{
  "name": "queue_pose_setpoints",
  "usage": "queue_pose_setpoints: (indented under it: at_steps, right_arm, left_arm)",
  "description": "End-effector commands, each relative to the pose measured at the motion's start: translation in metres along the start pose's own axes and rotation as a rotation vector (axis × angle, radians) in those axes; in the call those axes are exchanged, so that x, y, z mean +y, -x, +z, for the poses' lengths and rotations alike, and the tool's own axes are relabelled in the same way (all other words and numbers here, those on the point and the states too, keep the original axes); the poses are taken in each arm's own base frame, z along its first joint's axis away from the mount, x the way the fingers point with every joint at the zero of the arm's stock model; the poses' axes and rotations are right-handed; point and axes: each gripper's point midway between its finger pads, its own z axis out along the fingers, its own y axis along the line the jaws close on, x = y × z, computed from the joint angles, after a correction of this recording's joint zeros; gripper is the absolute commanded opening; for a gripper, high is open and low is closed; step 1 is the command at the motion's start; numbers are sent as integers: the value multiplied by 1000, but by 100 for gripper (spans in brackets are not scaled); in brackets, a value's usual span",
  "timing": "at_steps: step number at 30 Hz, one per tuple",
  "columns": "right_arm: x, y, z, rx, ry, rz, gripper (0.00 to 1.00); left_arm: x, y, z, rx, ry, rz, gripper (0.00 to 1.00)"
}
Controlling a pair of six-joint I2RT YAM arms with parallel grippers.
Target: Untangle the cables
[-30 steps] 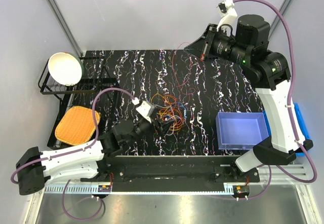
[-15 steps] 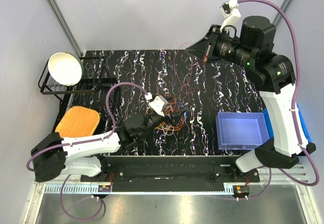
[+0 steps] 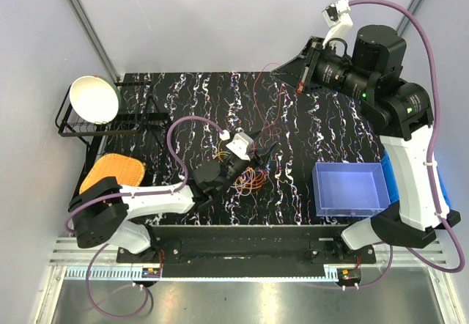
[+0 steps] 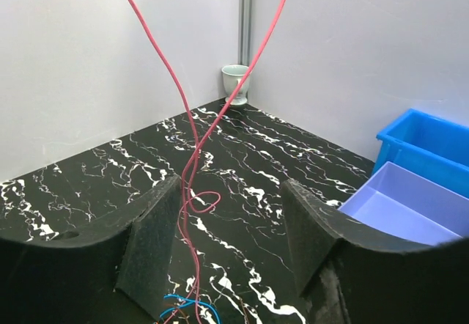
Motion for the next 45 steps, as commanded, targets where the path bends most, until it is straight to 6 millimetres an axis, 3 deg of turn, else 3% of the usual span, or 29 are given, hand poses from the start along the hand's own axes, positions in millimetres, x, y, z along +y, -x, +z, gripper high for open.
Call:
queue_pose_setpoints:
  at_steps: [1, 6, 9, 10, 11, 19, 25, 26, 28, 29, 31, 32, 34, 35, 36, 37, 38, 39, 40, 41, 42, 43, 44, 45]
  right_arm:
    - [16, 4, -18, -21, 46, -30, 0]
    - [15, 1, -19, -14, 43, -24, 0]
    - [15, 0, -21, -16, 43, -25, 0]
    - [14, -1, -21, -13, 39, -23, 0]
    - [14, -1, -22, -14, 38, -24, 0]
    - [6, -4, -21, -16, 3, -24, 0]
    - [-32, 14, -35, -129, -222, -55, 0]
    - [-42, 17, -39, -151, -283, -60, 0]
    - [-54, 18, -42, -169, -343, -62, 0]
    - [-59, 21, -44, -186, -378, -62, 0]
    - [-63, 23, -45, -198, -400, -59, 0]
    - [-65, 23, -44, -200, -410, -58, 0]
    - [-68, 23, -42, -199, -421, -48, 0]
    - [-71, 23, -41, -202, -435, -45, 0]
    - [-74, 22, -39, -200, -447, -36, 0]
    - [-77, 20, -38, -197, -457, -34, 0]
    - [-83, 20, -37, -201, -483, -31, 0]
    - [-86, 18, -35, -199, -497, -24, 0]
    - [-88, 18, -35, -200, -502, -23, 0]
    - [-90, 17, -33, -196, -512, -18, 0]
    - [-91, 15, -31, -191, -512, -12, 0]
    - [-92, 13, -29, -183, -508, -8, 0]
    - [-92, 11, -26, -174, -504, -5, 0]
    - [-93, 8, -23, -166, -500, 5, 0]
  left_arm:
    - [5, 41, 15, -158, 51, -26, 59]
    - [9, 37, 26, -152, 95, -20, 44]
    - [15, 33, 28, -144, 138, -18, 23]
    - [17, 32, 29, -140, 152, -16, 9]
    - [22, 33, 30, -137, 182, -20, 1]
    - [21, 27, 27, -92, 173, -19, 0]
    - [35, 19, 8, 90, 240, -43, 0]
    - [37, 34, 11, 96, 254, -43, 0]
    - [41, 40, 4, 178, 253, 15, 0]
    - [41, 66, 10, 152, 256, 5, 0]
    - [47, 81, 6, 208, 261, 85, 0]
    - [50, 112, 11, 170, 277, 78, 0]
    - [54, 130, 9, 206, 286, 123, 0]
    - [56, 162, 14, 164, 300, 108, 0]
    - [57, 164, 12, 205, 294, 139, 0]
    - [59, 200, 14, 158, 303, 120, 0]
    - [59, 199, 14, 197, 297, 142, 0]
    - [59, 210, 15, 192, 292, 149, 0]
    - [61, 245, 15, 141, 296, 129, 0]
    - [60, 240, 18, 187, 288, 155, 0]
    - [60, 248, 20, 191, 284, 172, 0]
    - [62, 284, 18, 132, 286, 152, 0]
    - [60, 274, 24, 185, 279, 184, 0]
    - [61, 281, 24, 182, 280, 199, 0]
